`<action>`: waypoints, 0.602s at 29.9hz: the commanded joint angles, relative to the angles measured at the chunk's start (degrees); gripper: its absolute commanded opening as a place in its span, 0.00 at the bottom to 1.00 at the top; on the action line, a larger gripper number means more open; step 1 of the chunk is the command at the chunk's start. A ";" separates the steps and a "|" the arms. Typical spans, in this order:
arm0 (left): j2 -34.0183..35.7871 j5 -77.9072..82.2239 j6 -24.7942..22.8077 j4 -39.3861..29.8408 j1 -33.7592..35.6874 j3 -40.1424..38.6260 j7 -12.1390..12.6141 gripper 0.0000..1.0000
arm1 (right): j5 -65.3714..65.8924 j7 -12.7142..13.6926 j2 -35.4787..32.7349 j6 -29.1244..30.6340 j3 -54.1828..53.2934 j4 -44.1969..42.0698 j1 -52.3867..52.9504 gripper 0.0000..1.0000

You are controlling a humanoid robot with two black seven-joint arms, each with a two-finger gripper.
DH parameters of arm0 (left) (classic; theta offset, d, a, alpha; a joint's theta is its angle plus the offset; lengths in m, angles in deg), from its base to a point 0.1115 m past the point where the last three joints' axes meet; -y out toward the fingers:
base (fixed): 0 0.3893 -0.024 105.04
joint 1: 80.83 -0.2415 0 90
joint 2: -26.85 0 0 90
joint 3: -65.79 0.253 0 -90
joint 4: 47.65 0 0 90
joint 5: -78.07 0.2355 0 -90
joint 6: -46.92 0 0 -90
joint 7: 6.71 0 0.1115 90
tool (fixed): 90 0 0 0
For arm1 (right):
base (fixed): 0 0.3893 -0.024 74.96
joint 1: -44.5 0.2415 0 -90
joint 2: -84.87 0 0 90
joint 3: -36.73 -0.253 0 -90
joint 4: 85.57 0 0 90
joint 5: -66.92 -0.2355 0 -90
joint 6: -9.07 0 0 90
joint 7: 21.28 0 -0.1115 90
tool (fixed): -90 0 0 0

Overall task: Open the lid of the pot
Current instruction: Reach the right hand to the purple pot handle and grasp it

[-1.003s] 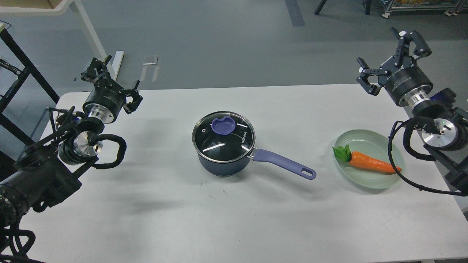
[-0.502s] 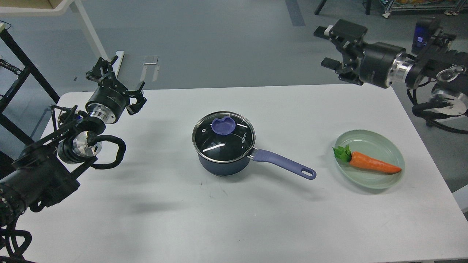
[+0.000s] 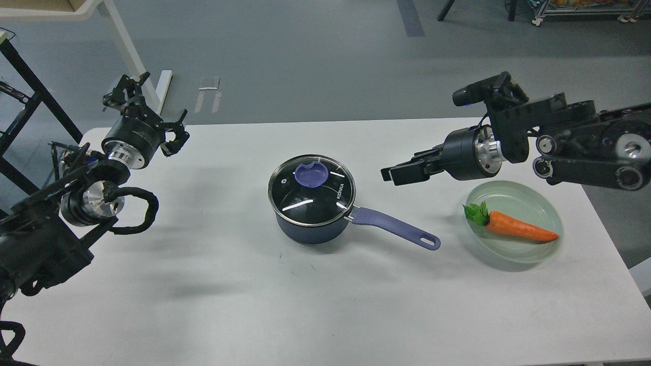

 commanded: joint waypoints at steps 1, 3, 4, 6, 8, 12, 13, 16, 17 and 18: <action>0.19 0.00 -0.26 0.01 -0.01 0.02 -0.09 1.00 | 3.15 -0.07 5.53 -0.48 5.09 0.92 0.83 0.94; 0.27 0.00 -0.26 0.01 -0.01 -0.07 -0.35 1.00 | 3.51 -0.07 8.08 -1.53 6.76 0.83 0.74 0.91; 0.27 0.00 -0.26 0.01 -0.01 -0.07 -0.44 1.00 | 3.60 -0.07 9.13 -2.15 7.55 0.83 0.83 0.90; 0.27 0.00 -0.35 0.01 -0.01 -0.16 -0.44 1.00 | 3.86 0.01 11.07 -2.85 9.31 0.74 0.83 0.84; 0.27 0.00 -0.26 0.01 0.08 -0.24 -0.44 1.00 | 3.95 0.01 11.78 -2.94 9.85 0.57 0.83 0.80; 0.19 0.00 -0.26 0.01 0.17 -0.24 -0.35 1.00 | 4.74 0.72 11.96 -2.94 10.11 0.39 0.92 0.69; 0.19 0.00 -0.26 0.01 0.26 -0.24 -0.35 1.00 | 5.18 0.72 11.87 -2.94 10.11 0.39 0.83 0.67; 0.19 0.00 -0.35 0.01 0.26 -0.16 -0.35 1.00 | 5.27 0.63 11.87 -3.03 10.11 0.48 0.83 0.63; 0.19 0.00 -0.35 0.01 0.17 -0.07 -0.35 1.00 | 5.27 0.72 11.87 -3.03 10.11 0.48 0.83 0.60; 0.19 0.00 -0.35 0.01 0.26 -0.07 -0.27 1.00 | 5.18 0.63 11.87 -3.03 10.11 0.48 0.92 0.55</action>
